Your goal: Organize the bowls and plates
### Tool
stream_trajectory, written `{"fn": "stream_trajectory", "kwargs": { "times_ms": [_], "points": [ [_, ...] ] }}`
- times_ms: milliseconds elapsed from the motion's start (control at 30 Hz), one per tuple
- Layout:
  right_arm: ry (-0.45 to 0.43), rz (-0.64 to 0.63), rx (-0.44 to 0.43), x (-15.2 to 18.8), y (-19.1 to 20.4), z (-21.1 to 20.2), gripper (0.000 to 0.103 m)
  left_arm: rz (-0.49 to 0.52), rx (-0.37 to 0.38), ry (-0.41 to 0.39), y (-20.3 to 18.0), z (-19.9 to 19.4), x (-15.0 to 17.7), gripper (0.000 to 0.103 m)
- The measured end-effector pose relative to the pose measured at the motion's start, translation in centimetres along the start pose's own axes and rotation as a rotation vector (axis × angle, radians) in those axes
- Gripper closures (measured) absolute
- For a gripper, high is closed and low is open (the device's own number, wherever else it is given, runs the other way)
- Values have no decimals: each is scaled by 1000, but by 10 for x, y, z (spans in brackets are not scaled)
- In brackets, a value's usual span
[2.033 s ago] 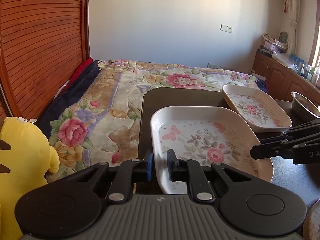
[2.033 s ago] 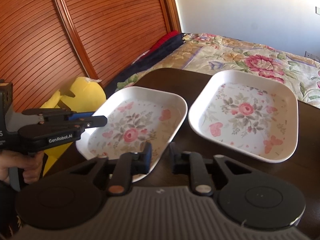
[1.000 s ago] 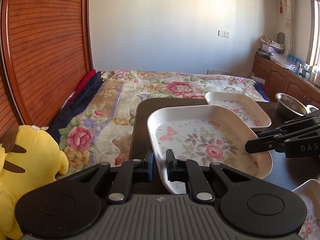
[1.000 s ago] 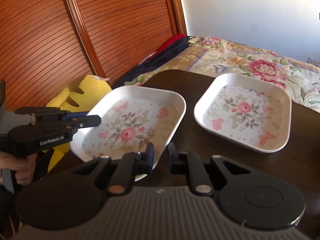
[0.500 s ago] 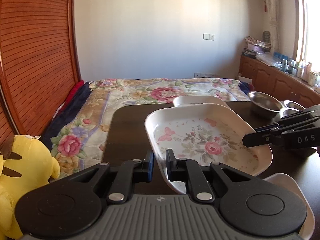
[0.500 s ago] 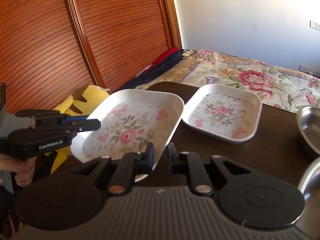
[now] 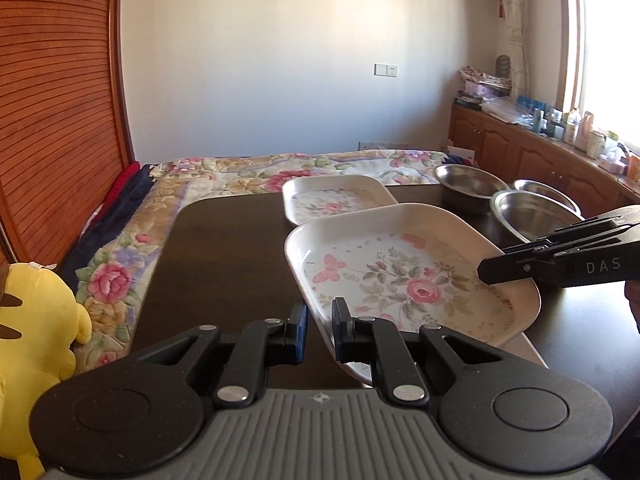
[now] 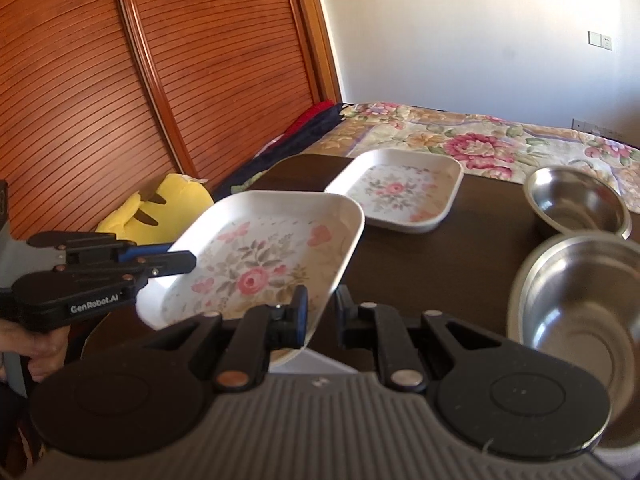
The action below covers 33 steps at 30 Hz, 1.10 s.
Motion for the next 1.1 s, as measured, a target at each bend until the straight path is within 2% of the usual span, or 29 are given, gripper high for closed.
{"fn": "stream_trajectory", "kwargs": {
  "times_ms": [367, 533, 1100],
  "points": [
    [-32, 44, 11, 29, -5, -36, 87, 4, 41, -9, -26, -24, 15, 88],
    [-35, 22, 13, 35, -6, -46, 87, 0, 54, -9, -34, -29, 21, 88],
    [-10, -44, 23, 65, 10, -51, 87, -15, 35, 38, -29, -25, 51, 88]
  ]
}}
Point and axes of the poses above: each gripper's, at about its wrist camera, not at the fingertips, and z roughly the way its jaws point, y to its left, x to its underside, the point moved 8 cm from there along z, roughly the way its jaws point, and after that the axes turned 5 degrees about -z, right-handed, at the moved point
